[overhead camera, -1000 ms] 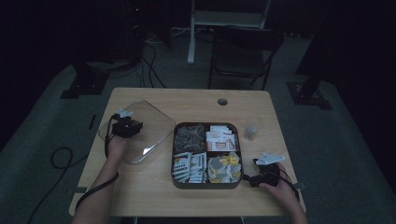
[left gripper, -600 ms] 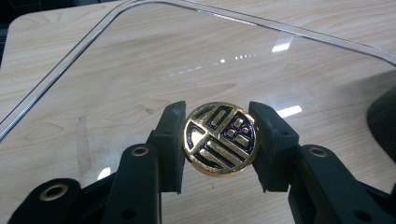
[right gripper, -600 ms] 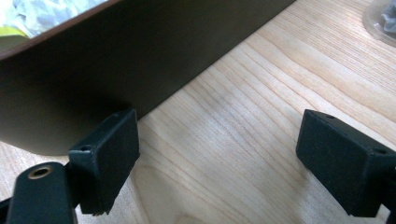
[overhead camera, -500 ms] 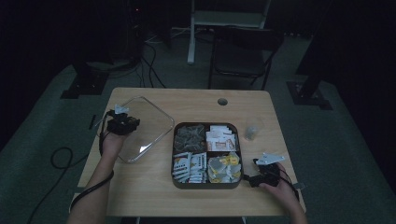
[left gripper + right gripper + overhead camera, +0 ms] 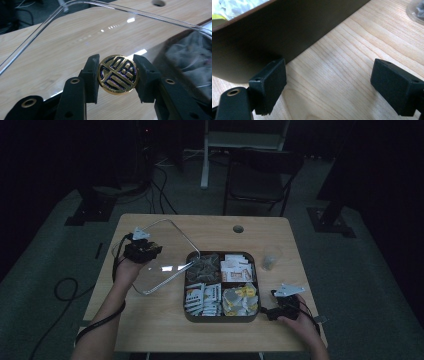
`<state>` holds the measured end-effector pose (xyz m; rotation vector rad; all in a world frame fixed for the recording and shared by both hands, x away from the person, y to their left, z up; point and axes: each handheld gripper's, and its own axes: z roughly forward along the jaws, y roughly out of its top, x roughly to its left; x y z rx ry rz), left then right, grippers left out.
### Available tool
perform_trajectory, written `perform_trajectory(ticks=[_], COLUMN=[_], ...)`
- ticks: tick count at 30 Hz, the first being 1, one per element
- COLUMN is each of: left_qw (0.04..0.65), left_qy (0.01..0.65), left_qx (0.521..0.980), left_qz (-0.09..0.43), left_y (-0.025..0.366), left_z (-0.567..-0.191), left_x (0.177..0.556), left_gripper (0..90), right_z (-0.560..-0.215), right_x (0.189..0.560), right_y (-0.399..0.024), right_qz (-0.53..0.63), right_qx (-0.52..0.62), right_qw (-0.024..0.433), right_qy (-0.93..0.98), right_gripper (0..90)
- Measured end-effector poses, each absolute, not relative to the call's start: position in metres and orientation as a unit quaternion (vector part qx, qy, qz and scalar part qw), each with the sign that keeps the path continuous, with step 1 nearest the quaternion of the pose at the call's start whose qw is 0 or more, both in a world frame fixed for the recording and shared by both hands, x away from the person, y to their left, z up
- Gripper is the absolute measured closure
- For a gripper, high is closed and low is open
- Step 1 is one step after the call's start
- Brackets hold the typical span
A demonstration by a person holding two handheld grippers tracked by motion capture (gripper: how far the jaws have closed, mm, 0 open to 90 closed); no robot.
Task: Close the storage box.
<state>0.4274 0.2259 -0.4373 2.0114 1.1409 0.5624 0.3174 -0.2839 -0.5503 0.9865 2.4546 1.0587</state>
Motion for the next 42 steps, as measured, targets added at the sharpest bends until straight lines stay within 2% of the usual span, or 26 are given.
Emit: perform_trajectory(ticks=[12,42], left_qw=[0.390,0.421], left_qy=[0.385,0.260], left_qx=[0.815,0.860], left_qz=[0.187,0.125], left_y=[0.183,0.102], left_z=[-0.428,-0.431], left_x=[0.419,0.397], left_gripper=[60.0,59.9], right_z=[-0.550,-0.550], right_x=[0.317,0.317], right_y=[-0.284,-0.284], right_qz=[0.368,0.368], right_qx=[0.343,0.343], right_qw=[0.145,0.145], right_qy=[0.852,0.852], right_gripper=[12.9,12.9])
